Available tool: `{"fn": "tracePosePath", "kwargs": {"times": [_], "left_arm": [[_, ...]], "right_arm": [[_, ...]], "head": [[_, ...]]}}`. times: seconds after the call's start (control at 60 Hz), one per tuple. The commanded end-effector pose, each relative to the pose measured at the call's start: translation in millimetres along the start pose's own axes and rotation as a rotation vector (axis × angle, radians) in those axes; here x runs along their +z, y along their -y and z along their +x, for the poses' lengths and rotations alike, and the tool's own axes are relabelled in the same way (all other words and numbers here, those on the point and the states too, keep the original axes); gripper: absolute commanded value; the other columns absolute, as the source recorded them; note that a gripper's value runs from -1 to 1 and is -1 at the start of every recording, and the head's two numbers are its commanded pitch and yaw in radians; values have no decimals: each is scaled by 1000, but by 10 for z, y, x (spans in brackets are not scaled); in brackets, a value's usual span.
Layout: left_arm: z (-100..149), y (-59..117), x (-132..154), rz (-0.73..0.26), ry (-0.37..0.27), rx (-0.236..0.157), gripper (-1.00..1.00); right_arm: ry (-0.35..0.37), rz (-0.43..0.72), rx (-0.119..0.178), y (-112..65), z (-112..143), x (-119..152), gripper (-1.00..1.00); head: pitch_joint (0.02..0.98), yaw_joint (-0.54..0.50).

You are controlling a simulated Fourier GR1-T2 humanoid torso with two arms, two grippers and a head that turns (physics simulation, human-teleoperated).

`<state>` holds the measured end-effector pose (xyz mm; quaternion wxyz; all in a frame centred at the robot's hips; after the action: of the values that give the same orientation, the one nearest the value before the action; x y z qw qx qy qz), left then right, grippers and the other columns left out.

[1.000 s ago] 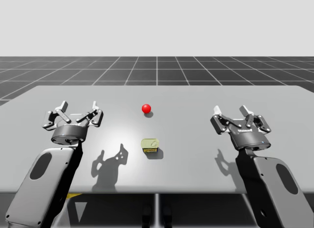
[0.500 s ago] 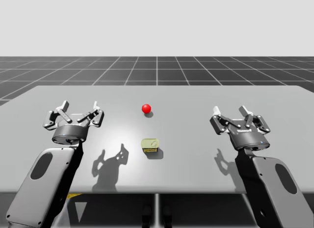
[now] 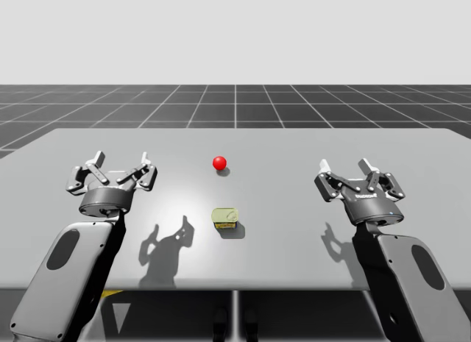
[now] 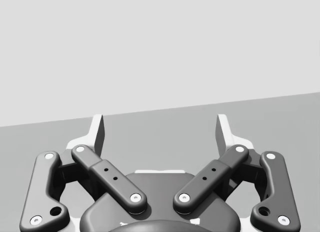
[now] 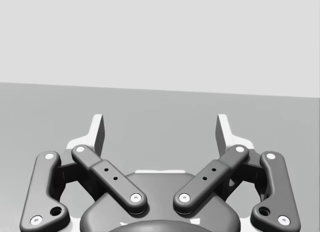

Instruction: Watch the red light. When it turns green, pick up the object.

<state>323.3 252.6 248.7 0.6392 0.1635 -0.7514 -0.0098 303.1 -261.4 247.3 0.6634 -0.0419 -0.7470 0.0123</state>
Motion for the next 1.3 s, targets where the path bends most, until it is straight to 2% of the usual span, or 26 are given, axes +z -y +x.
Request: {"fn": "tracePosePath", "kwargs": {"times": [0.017, 0.333, 0.4, 0.75, 1.3], "left_arm": [[3, 7, 0, -2, 0, 2, -1000], [5, 6, 2, -1, -1, 4, -1000], [11, 4, 8, -10, -7, 18, -1000], [21, -6, 20, -16, -12, 33, -1000], [24, -5, 21, -21, -17, 35, -1000]], "right_arm": [[1, 0, 1, 3, 0, -4, -1000], [4, 1, -2, 12, 10, 1, -1000], [4, 1, -4, 14, 11, 1, -1000], [6, 3, -10, 16, 15, 7, -1000], [6, 4, -12, 22, 20, 5, -1000]], "head": [[628, 93], [628, 95], [629, 95], [632, 93], [632, 94]]}}
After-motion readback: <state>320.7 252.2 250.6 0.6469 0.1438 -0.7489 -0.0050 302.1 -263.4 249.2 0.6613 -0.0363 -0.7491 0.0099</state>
